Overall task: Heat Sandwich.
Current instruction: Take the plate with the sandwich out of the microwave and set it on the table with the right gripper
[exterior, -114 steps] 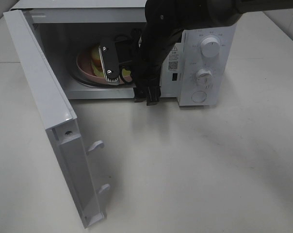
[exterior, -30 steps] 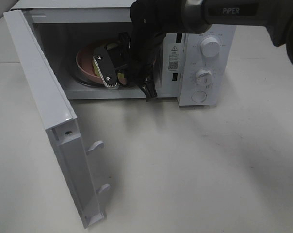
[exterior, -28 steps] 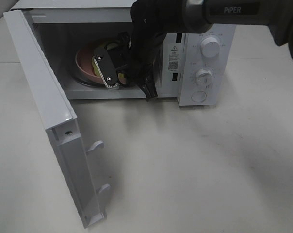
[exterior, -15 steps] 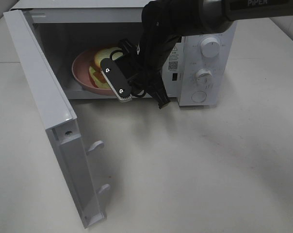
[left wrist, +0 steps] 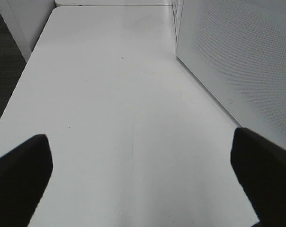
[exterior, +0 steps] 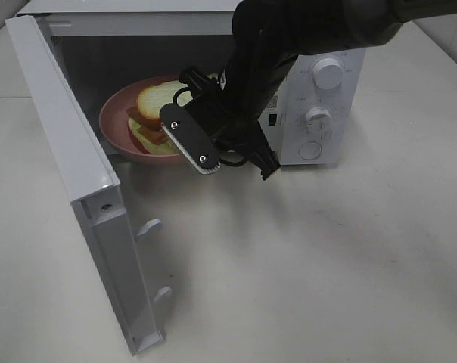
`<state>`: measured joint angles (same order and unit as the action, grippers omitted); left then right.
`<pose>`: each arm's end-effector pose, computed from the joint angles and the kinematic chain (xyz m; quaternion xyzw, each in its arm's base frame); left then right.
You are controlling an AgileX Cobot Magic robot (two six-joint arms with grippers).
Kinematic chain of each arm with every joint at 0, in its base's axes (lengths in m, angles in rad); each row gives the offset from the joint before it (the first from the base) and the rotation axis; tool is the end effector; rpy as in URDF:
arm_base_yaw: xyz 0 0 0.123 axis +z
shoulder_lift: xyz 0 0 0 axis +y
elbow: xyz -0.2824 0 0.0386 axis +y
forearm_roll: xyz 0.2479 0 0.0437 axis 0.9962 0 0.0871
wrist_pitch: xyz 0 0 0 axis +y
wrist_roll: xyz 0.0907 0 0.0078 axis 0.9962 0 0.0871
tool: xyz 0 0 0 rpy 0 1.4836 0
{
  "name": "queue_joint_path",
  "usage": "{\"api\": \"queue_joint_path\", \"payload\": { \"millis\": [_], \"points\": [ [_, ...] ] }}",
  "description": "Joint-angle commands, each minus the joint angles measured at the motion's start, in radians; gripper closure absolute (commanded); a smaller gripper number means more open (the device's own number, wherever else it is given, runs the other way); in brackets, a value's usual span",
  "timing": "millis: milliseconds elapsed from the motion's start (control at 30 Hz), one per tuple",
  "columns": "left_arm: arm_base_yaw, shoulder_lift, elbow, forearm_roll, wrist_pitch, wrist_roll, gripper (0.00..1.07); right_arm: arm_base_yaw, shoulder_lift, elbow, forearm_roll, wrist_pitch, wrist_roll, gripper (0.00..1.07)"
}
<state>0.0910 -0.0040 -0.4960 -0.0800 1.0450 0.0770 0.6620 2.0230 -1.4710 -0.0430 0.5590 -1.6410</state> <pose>-0.0039 -0.0067 0.2775 -0.0047 0.8484 0.0045 0.5293 0.3478 0.2684 0.1896 -0.8851 0.3787 -0.1410 0.2309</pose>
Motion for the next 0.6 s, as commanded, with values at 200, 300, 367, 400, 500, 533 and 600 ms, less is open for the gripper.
{"api": "queue_joint_path", "payload": {
  "millis": [200,300,367,400,500,533,600],
  "points": [
    [0.004,-0.028,0.003,-0.008,-0.008,-0.004,0.09,0.018,-0.097,0.101,0.001,-0.041,-0.013,1.07],
    [0.004,-0.028,0.003,-0.008,-0.008,-0.004,0.09,0.018,-0.143,0.157,0.0,-0.042,-0.013,1.07],
    [0.004,-0.028,0.003,-0.008,-0.008,-0.004,0.09,0.018,-0.157,0.169,-0.001,-0.043,-0.013,1.07],
    [0.004,-0.028,0.003,-0.008,-0.008,-0.004,0.09,0.018,-0.171,0.185,-0.001,-0.046,-0.013,1.07],
    [0.004,-0.028,0.003,-0.008,-0.008,-0.004,0.09,0.018,-0.209,0.228,-0.001,-0.054,-0.009,1.07],
    [0.004,-0.028,0.003,-0.008,-0.008,-0.004,0.09,0.018,-0.22,0.244,-0.001,-0.057,-0.009,1.07],
    [0.004,-0.028,0.003,-0.008,-0.008,-0.004,0.09,0.018,-0.262,0.293,-0.003,-0.07,-0.009,1.07]
  ]
}}
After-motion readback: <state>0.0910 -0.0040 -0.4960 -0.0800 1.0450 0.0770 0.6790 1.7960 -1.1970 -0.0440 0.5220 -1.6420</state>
